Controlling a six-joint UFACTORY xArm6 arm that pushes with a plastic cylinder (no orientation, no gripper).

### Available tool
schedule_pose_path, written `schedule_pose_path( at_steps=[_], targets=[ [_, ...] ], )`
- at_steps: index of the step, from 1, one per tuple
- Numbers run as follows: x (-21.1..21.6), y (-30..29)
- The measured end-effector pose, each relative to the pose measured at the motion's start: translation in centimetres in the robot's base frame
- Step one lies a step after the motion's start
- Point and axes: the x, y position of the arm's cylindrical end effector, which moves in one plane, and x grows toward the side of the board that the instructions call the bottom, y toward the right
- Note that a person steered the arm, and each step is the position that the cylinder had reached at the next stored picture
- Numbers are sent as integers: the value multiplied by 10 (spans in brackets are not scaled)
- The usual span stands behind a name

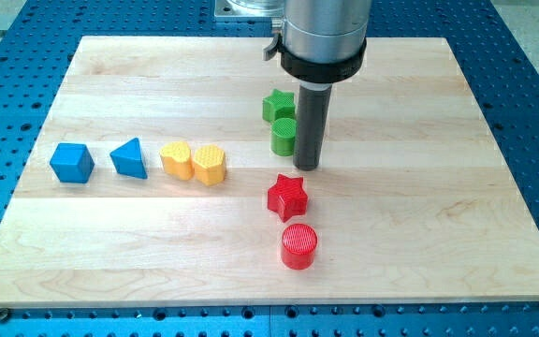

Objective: Move the red star close to the red circle

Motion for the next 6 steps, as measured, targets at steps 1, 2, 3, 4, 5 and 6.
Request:
schedule_pose_path(
  at_steps=[1,2,3,4,5,6],
  targets=[
    [0,-19],
    [-9,-30],
    [-23,-30],
    [7,-31],
    [44,-35],
    [50,-36]
  ],
)
